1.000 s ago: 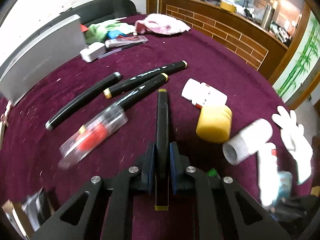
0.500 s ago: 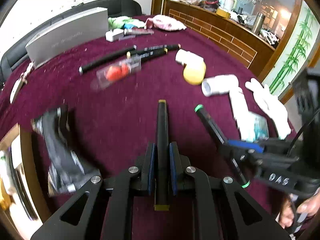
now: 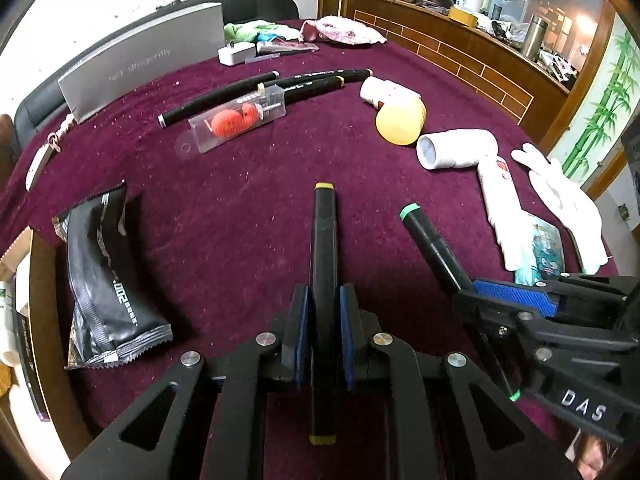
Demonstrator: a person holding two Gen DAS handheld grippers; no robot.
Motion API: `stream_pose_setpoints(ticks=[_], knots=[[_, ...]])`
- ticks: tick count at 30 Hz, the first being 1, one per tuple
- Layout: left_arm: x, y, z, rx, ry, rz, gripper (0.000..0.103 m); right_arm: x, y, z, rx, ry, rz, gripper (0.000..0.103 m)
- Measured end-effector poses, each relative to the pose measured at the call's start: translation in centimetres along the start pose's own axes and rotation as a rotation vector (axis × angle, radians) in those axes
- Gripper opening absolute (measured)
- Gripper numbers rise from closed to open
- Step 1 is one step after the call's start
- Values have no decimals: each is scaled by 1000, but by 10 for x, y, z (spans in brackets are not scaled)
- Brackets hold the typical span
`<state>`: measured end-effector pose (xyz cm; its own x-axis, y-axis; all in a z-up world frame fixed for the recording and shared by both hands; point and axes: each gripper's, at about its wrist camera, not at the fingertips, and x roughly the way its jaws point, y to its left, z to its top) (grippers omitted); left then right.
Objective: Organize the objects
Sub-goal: 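Carry both held markers over the cardboard tray with both grippers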
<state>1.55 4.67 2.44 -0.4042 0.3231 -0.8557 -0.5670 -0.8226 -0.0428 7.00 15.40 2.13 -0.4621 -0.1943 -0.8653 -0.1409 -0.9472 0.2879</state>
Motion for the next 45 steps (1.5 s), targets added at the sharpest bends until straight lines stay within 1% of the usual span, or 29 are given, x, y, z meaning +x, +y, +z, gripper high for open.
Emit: stream_pose_setpoints(ticks=[6,9,12,13,16,20,23,25,26,29,30,32,34,36,37,40,45], knots=[[-1,-4,-3,10,-32,27,11,4,9,3,-39,-21,-48,13],[-5,1,-6,-28,-39,-23,11,5,15,1,-82,-37,-82,13],[-19,9,-11,-68,-70,-52,11,3,12,0,-69,-42,-56,13],[-25,12,-13,-80,-86,-61,11,1,9,-1,-52,-43,-18,13],[-50,22,-21,-115,-142,-86,11,-10,8,-2,-37,-62,44,13],[-91,45,-32,-164,-225,-90,11,-35,23,0,-54,-105,166,13],[-121,74,-44,-217,-276,-58,11,-48,49,4,-92,-109,231,13],[-139,98,-55,-258,-300,-12,12,-51,74,10,-121,-93,297,13],[-147,114,-62,-284,-308,25,12,-50,87,12,-133,-79,330,13],[-156,159,-81,-374,-290,95,12,-36,133,19,-174,-24,418,13],[-156,173,-88,-402,-280,114,12,-32,143,20,-185,-13,432,13],[-150,198,-97,-441,-247,155,12,-13,177,24,-205,28,465,13],[-138,220,-104,-467,-208,187,12,5,203,27,-211,71,489,13],[-127,235,-109,-487,-173,203,12,21,227,28,-230,93,475,13],[-122,243,-110,-500,-157,202,12,30,240,29,-247,97,455,13],[-106,257,-113,-535,-105,194,12,52,264,30,-270,125,411,13],[-95,262,-115,-555,-62,185,12,79,283,36,-299,129,318,13]])
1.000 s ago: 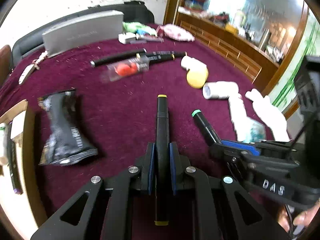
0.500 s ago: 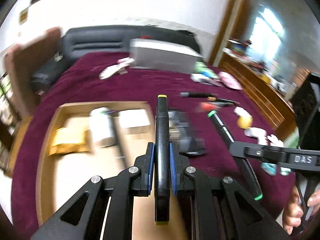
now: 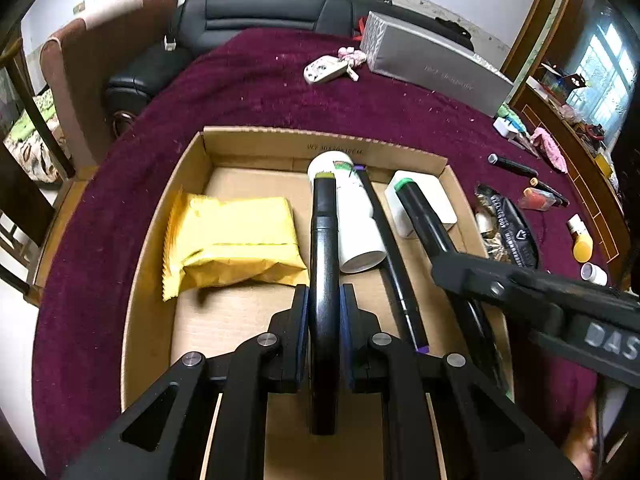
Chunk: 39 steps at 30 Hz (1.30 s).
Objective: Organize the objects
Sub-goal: 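Carry both held markers over the cardboard tray with both grippers, then lower the markers into the tray and open both grippers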
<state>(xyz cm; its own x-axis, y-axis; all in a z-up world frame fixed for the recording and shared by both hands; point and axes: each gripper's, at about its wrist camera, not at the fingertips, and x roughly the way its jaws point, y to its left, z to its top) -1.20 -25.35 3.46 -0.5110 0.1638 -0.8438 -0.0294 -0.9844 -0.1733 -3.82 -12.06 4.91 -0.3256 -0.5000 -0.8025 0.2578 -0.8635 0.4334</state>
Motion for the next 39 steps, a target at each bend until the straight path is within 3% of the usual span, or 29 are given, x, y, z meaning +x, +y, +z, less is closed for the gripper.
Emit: stream_pose_setpoints(ticks=[6,10,15,20,23,27,33,39], knots=[[3,10,0,-45,7,-34,12,21,-11,11,-1,23,-55,13],[-4,11,1,-60,-34,-21,13,30,-10,11,-13,27,-73,15],[-20,7,-1,-66,-89,-3,26,23,-10,11,-8,-4,-74,23],[-47,-9,-5,-36,-170,31,40,-6,-11,7,-10,-80,-47,30],[-62,-22,-9,1,-214,66,41,-32,-12,0,-26,-143,-57,36],[-76,-45,-12,61,-248,89,41,-73,-17,-17,-49,-236,-97,50],[-85,-85,-17,141,-262,72,41,-124,-46,-40,-29,-322,-163,56],[-86,-130,-22,208,-241,22,41,-162,-103,-61,63,-360,-224,55]])
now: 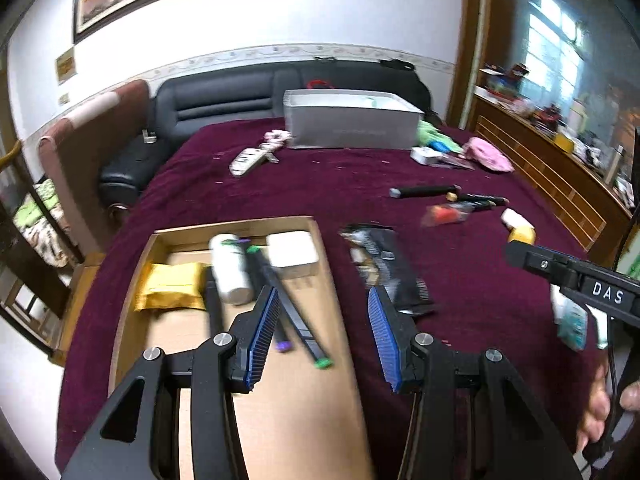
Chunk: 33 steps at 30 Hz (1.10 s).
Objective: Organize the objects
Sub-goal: 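Grasp the yellow round jar with the left gripper while the right gripper grasps the white pill bottle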
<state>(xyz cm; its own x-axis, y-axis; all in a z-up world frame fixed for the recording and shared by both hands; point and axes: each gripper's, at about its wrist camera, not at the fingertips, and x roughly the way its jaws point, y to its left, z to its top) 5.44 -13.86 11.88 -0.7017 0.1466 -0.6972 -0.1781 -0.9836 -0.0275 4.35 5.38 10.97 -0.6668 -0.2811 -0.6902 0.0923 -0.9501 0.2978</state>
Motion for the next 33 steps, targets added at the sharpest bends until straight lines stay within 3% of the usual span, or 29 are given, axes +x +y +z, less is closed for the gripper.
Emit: stream_pose_setpoints(ticks=[4,9,10,12,15,20,24,29,33], knots=[[3,-30,3,33,27,-74,41,-25,-47,-5,66,-37,-46,55],[19,-71,5,66,82,-167,41,-80,-87,-10,105,-161,-108,56],[22,-81,5,79,93,-180,41,-92,-94,-10,105,-194,-131,59],[31,-104,5,116,116,-208,41,-108,-105,-10,103,-239,-178,77],[46,-139,7,165,153,-257,41,-122,-128,-10,108,-288,-262,80],[81,-184,22,196,185,-324,41,-108,-169,-18,188,-226,-242,80],[114,-203,38,145,222,-390,40,-93,-194,-29,248,-184,-222,80],[159,-228,63,124,245,-416,40,-89,-218,-35,311,-168,-172,80],[179,-256,75,181,235,-419,40,-85,-227,-37,331,-170,-153,80]])
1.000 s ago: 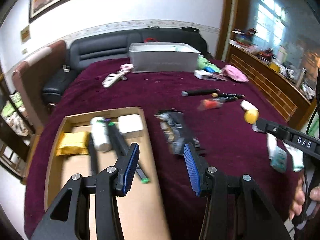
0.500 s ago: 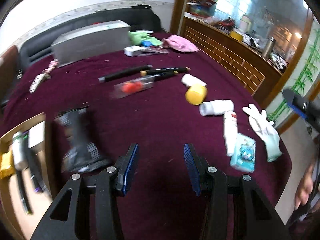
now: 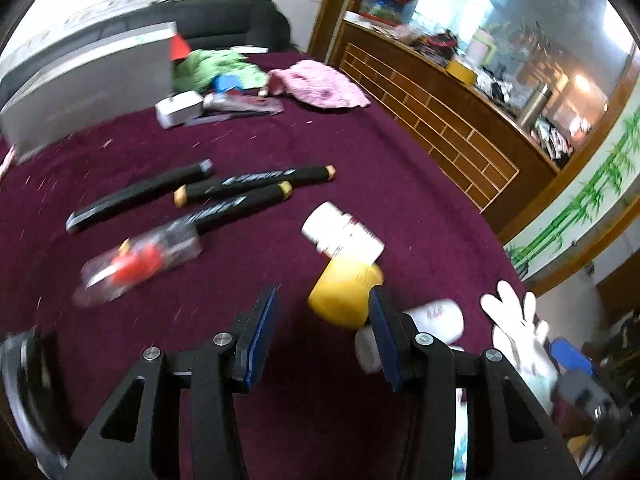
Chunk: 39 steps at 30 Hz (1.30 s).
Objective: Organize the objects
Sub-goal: 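Grasp the yellow round jar with the left gripper while the right gripper grasps the white pill bottle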
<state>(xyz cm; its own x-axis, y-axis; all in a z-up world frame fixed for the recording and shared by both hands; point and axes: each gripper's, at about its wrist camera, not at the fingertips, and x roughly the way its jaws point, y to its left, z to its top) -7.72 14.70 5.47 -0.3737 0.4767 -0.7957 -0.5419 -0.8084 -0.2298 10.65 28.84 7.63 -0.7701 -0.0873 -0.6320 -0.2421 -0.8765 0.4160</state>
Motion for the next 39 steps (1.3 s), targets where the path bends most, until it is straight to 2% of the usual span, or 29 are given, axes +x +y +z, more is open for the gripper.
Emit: stream_pose_setpoints(ticks=[2,5,8,10,11,13,19,23,28,33,34,36,39], knots=[[14,-8,9,37,11,26,41,5,-4,0,12,10,12,80],[31,-17,16,73,24,59,56,11,-5,0,24,22,25,80],[51,-26,15,127,56,105,56,15,-3,1,20,32,27,80],[59,-33,5,186,70,166,52,16,-2,1,20,33,27,80],[58,-35,2,210,55,160,36,16,-1,1,22,34,27,80],[52,-35,-3,217,65,143,34,15,0,1,23,33,27,80],[13,-9,-23,141,53,92,34,18,5,3,28,51,36,80],[-34,10,-42,87,10,72,34,22,13,7,31,77,56,80],[-80,23,-68,52,-36,59,34,39,37,31,5,118,51,79],[-107,37,-94,-13,-53,41,34,106,69,66,-128,250,-41,79],[-113,41,-99,-24,-57,40,34,126,75,71,-162,272,-89,79],[-127,51,-109,-51,-72,35,34,149,79,75,-209,299,-150,78],[-143,63,-118,-60,-97,69,34,174,81,77,-239,333,-212,71]])
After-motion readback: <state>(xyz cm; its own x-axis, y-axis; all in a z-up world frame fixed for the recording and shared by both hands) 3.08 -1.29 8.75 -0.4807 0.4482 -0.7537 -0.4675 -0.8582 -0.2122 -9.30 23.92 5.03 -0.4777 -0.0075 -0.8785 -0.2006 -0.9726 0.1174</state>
